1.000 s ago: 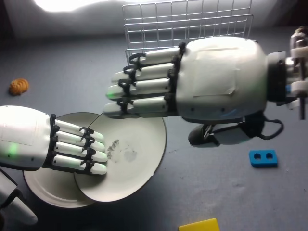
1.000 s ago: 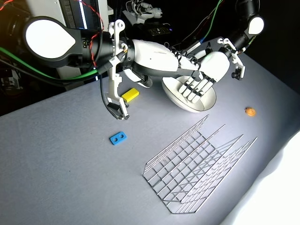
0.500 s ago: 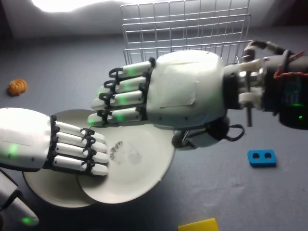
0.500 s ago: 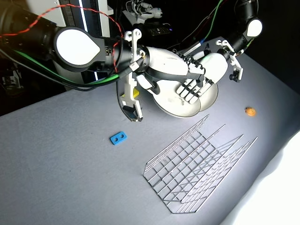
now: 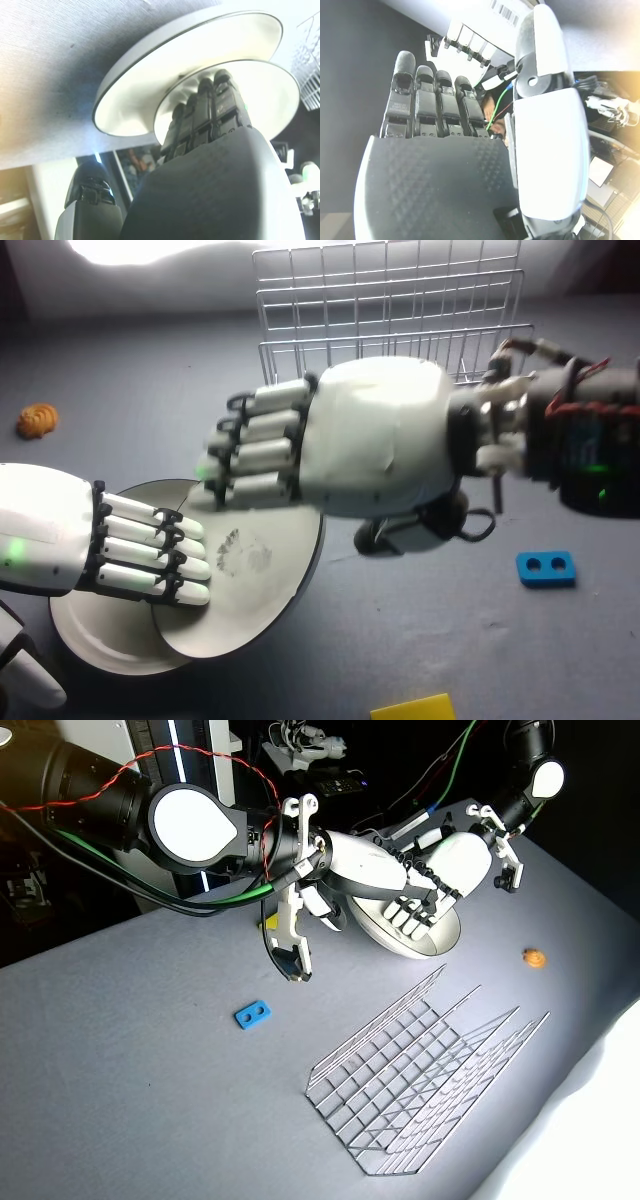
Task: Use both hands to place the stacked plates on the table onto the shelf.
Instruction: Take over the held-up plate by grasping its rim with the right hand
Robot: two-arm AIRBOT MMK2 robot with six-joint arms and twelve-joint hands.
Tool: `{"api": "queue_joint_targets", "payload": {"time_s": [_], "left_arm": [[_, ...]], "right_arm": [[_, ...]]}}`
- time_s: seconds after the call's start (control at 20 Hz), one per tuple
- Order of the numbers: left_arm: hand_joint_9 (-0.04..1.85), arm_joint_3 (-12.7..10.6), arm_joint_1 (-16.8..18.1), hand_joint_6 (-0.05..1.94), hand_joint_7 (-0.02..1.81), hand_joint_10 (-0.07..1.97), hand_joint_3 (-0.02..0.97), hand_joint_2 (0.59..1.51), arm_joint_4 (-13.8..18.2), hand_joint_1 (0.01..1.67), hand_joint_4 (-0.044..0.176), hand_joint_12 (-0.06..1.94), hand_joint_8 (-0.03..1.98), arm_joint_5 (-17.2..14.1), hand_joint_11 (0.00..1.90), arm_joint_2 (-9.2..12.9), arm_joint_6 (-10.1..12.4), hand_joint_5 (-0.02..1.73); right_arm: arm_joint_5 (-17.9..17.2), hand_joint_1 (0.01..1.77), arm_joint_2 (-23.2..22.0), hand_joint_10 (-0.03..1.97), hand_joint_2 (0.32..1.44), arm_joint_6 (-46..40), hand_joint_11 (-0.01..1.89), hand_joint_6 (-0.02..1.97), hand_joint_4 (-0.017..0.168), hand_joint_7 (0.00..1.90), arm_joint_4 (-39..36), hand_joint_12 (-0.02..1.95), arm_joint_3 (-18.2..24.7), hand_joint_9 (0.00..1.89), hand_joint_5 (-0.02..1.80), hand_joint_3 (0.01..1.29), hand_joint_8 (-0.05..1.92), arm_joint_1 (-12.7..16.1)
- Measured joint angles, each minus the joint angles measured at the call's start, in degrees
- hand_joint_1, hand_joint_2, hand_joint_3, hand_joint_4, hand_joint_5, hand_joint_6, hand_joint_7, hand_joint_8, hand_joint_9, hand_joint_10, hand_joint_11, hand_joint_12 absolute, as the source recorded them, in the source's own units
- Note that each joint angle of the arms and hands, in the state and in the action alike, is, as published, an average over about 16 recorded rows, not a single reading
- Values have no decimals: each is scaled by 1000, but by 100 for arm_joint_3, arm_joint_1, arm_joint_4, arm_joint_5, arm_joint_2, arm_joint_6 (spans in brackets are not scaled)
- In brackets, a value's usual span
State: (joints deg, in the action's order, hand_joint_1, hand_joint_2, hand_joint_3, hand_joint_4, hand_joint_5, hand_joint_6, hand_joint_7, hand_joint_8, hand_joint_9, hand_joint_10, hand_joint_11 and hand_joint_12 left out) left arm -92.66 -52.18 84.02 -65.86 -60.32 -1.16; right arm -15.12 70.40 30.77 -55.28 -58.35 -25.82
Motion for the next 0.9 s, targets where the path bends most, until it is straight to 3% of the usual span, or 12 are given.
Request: {"api": "queue_joint_targets", "payload": {"time_s": [0.3,0.5,0.9], "left_arm": [[22,-7,-29,-15,-12,4,20,1127,-34,23,0,-5,-22,-17,16,1,14,-1],[21,-7,-48,-15,-11,4,20,1129,-58,23,0,-5,-22,-23,16,1,16,-2],[20,-11,-70,-17,-11,4,20,1133,-92,23,-2,-5,-22,-41,16,1,20,-5]], "right_arm": [[30,1155,456,9,998,299,14,19,8,60,15,609,-313,82,67,25,15,-158],[28,1165,765,9,1002,478,27,19,8,131,18,687,-562,145,137,24,14,-236],[-100,1201,1083,15,1012,664,328,107,3,524,21,815,-858,576,479,22,78,-260]]}}
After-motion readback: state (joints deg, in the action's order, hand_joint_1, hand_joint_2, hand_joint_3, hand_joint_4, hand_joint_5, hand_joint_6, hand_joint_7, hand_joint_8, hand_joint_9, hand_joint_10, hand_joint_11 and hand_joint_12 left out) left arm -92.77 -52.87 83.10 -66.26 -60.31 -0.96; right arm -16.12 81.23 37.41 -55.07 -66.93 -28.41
